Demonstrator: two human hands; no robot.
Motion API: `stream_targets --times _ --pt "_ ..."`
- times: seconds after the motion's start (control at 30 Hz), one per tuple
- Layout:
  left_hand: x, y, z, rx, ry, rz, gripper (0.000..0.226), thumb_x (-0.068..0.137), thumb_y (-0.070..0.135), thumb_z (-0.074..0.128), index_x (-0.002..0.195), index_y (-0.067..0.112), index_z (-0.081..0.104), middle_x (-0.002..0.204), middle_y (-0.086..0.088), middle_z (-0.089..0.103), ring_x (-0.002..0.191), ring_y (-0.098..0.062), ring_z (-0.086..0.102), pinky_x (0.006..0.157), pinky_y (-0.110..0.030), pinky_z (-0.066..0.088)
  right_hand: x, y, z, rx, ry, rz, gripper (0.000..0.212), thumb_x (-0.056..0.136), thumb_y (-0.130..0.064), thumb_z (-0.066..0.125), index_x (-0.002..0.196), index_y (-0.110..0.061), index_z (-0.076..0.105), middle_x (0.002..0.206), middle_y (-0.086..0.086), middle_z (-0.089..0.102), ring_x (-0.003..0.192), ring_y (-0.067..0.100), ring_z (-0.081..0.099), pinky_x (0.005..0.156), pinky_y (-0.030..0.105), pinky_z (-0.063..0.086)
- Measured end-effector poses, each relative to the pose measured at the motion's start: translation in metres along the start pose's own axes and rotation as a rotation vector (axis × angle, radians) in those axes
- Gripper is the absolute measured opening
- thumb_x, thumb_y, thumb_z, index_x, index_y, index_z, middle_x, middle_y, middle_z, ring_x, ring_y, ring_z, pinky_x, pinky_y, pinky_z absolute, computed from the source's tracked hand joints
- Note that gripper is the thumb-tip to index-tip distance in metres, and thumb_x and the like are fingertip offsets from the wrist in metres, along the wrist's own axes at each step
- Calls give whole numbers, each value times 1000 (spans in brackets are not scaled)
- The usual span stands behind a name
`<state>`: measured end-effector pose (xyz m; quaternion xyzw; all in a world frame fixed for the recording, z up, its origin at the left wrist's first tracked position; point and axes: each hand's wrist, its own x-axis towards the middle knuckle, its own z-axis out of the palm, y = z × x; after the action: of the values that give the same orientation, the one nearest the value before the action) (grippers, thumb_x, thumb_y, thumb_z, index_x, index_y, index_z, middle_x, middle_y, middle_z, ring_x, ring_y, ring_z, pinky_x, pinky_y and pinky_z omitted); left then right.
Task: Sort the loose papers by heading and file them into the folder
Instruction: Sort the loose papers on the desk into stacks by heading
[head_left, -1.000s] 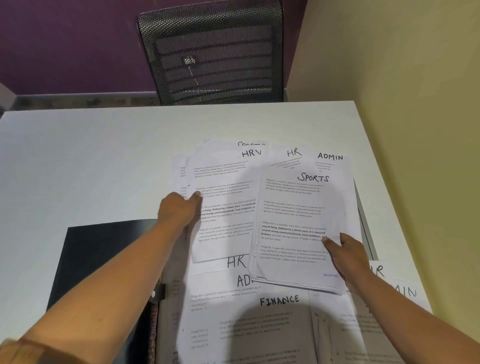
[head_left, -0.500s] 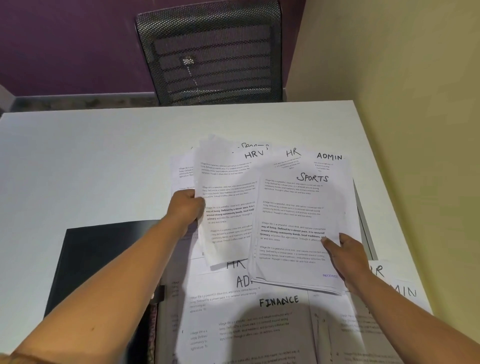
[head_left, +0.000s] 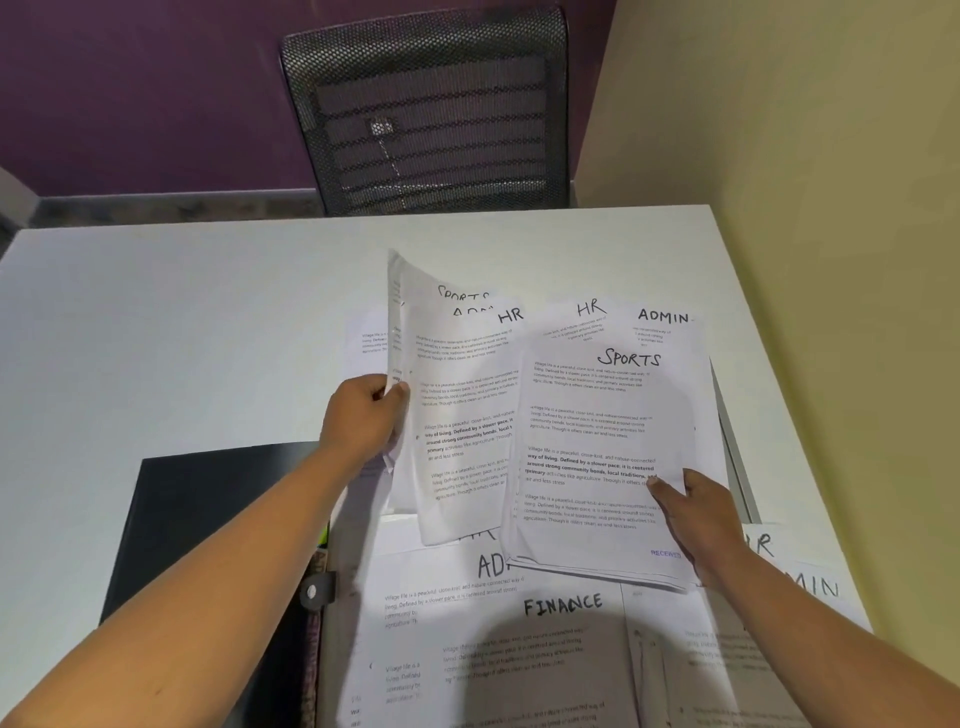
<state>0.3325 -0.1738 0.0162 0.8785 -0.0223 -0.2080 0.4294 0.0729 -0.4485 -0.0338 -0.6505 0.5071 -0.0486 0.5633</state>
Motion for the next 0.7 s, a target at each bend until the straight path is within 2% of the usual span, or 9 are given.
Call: stream_targets --times 0.07,0.13,0.23,0.33,0.4,0.47,0.57,0.63,0.7 --pt "0 -1 -4 86 13 22 38 91 22 60 60 2 53 44 -1 53 45 -18 50 50 -28 44 0 -1 0 2 -2 0 4 92 -16 68 96 -16 70 92 -3 73 83 16 68 82 30 51" --pt "2 -2 -7 209 75 44 39 87 30 66 64 2 53 53 -7 51 51 -20 45 53 -28 35 0 0 0 -1 -3 3 2 92 -16 68 91 -16 70 90 -4 73 83 18 68 83 32 52" --pt "2 4 -16 229 156 81 34 84 38 71 70 9 62 64 -5 63 57 -23 55 55 -30 43 0 -1 0 -2 -1 -2 7 92 -15 68 86 -18 68 86 -7 72 81 16 68 78 30 51" --pt "-6 19 -30 245 196 202 16 95 36 58 87 26 67 80 2 70 70 -23 64 61 -35 51 0 -1 -1 -11 -2 1 5 92 -16 68 87 -16 69 87 -3 73 82 17 68 77 30 51" --pt "-15 31 -41 304 234 294 19 99 36 51 97 25 66 84 3 70 72 -23 64 60 -33 50 -1 -1 -2 -22 0 4 5 92 -17 68 90 -12 70 90 1 74 82 20 69 77 31 53" --pt "-29 43 -52 340 294 373 22 100 37 48 104 24 65 87 8 67 72 -20 61 58 -31 47 -2 -2 -3 -16 -7 11 10 92 -17 68 96 -8 70 93 6 74 80 20 68 70 28 51" --pt "-60 63 -68 239 342 465 23 99 39 50 112 26 64 92 17 63 75 -6 60 58 -25 48 -7 -6 -4 -5 -28 17 20 93 -17 67 108 -3 69 100 9 73 82 20 68 69 27 51" --pt "-86 75 -78 84 324 508 17 98 35 53 106 27 65 91 24 64 81 4 62 60 -12 47 -12 -14 -5 25 -29 9 21 94 -17 66 109 -3 68 103 10 73 85 20 69 72 28 54" --pt "-114 84 -85 -50 323 518 11 97 26 57 101 25 67 85 27 68 83 9 63 62 -6 47 -23 -27 -5 56 -34 -15 17 95 -16 64 107 -4 68 96 4 72 80 15 67 60 19 53"
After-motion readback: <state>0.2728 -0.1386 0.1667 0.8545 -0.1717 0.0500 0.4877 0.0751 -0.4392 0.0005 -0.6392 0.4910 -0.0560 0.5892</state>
